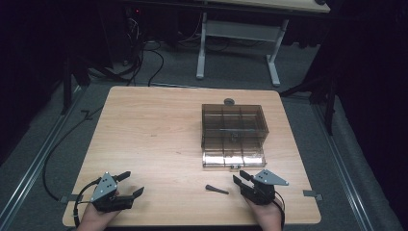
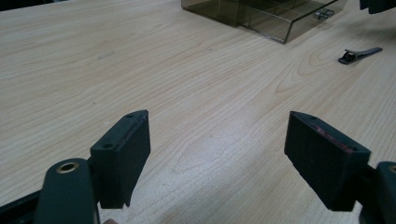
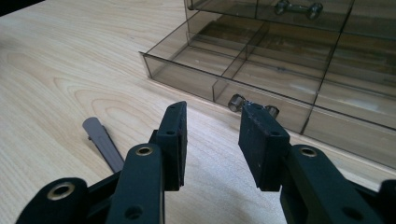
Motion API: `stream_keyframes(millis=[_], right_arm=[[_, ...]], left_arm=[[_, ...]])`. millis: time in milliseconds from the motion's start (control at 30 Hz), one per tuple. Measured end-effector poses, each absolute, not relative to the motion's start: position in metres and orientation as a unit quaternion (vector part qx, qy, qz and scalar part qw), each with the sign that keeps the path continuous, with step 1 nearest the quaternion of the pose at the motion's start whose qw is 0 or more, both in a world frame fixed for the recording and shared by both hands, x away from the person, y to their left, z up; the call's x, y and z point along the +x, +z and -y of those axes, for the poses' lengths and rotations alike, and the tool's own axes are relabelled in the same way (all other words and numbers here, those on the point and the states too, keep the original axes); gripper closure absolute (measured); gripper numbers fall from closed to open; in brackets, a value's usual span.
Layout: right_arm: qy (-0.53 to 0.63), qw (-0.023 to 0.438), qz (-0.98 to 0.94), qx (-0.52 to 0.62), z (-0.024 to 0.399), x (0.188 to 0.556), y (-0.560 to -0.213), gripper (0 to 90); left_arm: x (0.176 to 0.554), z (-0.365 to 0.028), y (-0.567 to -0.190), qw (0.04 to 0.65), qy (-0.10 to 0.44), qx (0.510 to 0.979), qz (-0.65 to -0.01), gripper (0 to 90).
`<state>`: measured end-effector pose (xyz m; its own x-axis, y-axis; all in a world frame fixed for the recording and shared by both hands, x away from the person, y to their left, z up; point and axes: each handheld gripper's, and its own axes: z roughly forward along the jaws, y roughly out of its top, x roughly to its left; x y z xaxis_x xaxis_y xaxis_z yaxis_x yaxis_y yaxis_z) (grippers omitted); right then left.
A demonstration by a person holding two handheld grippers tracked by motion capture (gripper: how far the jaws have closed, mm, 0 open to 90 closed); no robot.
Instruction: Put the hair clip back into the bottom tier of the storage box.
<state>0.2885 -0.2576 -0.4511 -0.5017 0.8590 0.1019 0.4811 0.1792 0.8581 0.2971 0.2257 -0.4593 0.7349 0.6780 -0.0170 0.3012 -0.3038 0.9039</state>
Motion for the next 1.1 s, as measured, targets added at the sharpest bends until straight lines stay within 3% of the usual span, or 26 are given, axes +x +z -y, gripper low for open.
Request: stream_keyframes(millis=[633,1000,1100], right_arm=[[0.441,0.195,-0.751,0.452,0.254,0.288,-0.452,61.6],[0.421,0.137,-0.811,0.383,0.211,0.287,-0.452,63.4],[0.405,0.140,-0.822,0.374,0.201,0.288,-0.454,64.8]], left_arm=[[0.298,-0.225,-0.459,0.501,0.185,0.787,-0.309,23.1],[0.298,-0.225,-0.459,0.500,0.185,0.786,-0.311,23.1],[0.298,-0.225,-0.459,0.500,0.185,0.787,-0.311,23.1]])
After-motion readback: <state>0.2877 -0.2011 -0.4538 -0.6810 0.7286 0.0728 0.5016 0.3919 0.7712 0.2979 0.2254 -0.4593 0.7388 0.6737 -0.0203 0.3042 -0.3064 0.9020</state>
